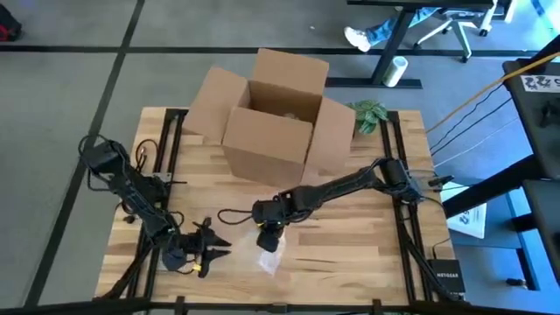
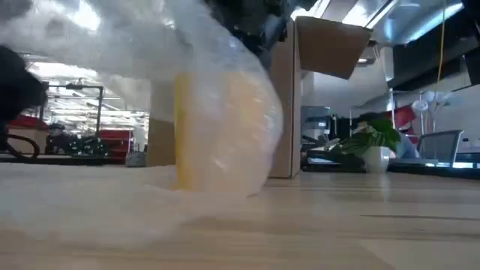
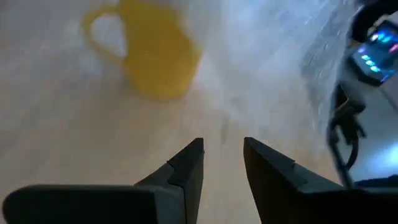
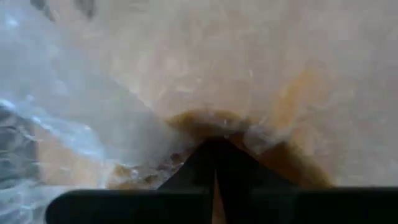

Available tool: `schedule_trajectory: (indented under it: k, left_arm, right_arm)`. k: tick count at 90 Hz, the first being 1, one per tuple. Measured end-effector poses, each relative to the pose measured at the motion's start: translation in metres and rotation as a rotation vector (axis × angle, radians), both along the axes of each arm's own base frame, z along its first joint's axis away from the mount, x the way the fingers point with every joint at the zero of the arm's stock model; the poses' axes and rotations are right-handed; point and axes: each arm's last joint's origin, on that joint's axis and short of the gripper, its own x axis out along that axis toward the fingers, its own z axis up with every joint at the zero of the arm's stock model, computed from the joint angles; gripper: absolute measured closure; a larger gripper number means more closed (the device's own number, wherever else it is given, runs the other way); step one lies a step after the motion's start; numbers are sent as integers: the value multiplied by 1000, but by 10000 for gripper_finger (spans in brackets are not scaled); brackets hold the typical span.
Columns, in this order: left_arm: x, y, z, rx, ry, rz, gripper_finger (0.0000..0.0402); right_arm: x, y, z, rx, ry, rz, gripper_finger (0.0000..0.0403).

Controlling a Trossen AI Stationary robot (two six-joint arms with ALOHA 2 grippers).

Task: Wrap mug
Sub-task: Wrap the yellow mug with the bubble wrap

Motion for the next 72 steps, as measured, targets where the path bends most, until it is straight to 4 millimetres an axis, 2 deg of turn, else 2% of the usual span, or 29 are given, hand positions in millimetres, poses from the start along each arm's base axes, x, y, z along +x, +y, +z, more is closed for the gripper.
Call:
schedule_trajectory:
  k: [13, 24, 43, 58, 72]
  left_arm:
    - [18, 10, 0, 35, -39, 44, 304]
    - [28, 16, 7, 33, -106, 65, 304]
    - [40, 6, 31, 74, -217, 32, 304]
    - [51, 6, 36, 142, -171, 28, 304]
    - [60, 14, 31, 107, -93, -27, 304]
  right_arm:
    - [3, -2, 3, -4, -17, -10, 403]
    - [4, -1, 3, 4, -28, -6, 403]
    - [1, 13, 4, 13, -28, 16, 403]
    - [-2, 23, 4, 43, -11, -2, 403]
    - [-9, 30, 11, 76, 22, -30, 403]
